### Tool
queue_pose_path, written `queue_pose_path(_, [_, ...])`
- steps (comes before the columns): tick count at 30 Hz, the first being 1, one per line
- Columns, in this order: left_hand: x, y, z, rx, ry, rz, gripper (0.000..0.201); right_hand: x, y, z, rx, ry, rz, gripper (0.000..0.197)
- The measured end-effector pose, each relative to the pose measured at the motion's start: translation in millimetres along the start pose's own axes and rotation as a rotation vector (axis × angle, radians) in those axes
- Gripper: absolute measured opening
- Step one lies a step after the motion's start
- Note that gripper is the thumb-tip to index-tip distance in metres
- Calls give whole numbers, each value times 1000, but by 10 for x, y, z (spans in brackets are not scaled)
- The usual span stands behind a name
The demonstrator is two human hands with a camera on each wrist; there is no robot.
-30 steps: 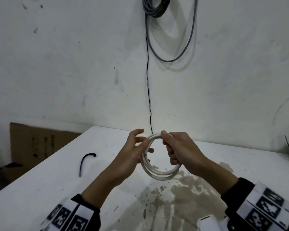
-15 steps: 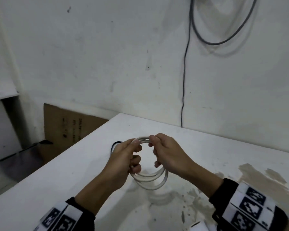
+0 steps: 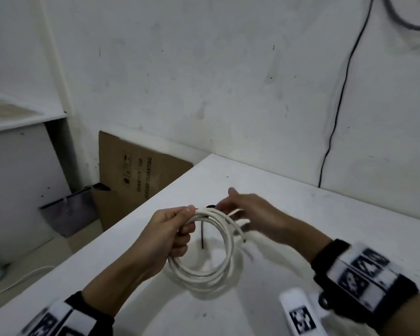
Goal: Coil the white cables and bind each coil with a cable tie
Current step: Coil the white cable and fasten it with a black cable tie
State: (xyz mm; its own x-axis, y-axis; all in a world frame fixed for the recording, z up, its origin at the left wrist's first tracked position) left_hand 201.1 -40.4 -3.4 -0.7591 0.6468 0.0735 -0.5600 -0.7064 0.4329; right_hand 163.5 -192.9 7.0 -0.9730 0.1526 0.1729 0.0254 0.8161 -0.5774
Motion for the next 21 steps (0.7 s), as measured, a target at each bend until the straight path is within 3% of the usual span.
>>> queue_pose_path(2, [-50,-43,21,-13,6,3,24,-311,-204,90,276,-6,172,33])
queue_pose_path(3, [-65,-48,33,-22,7,1,25,-446,-224,104,466,-40,189,30])
queue_pose_path(5, [-90,-50,54,-50,13,-5,27,-671,-125,159,749,-89,110,31])
queue_pose_path(7, [-102,-36,73,-81,27,-20,28,-798,-7,173,876,-162,58,21])
queue_pose_path(13, [-105,43,69,-95,36,-36,31,-598,-93,38,848,-230,96,14])
queue_pose_path(21, [-126,401,25,-211,73,-82,25,127,-512,-241,622,-79,115,16])
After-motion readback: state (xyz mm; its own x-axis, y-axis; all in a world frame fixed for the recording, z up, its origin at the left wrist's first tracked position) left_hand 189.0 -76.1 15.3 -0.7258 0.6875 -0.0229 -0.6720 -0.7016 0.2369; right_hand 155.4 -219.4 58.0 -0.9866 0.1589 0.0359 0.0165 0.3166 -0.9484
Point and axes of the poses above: each hand's wrist, its own x-axis away from the middle knuckle, its own y-axis out of the palm, z = x × y, the point moved 7 cm from there along -x, towards the middle knuckle, and after that the axes turned 14 degrees about x, right-handed, at the moved point
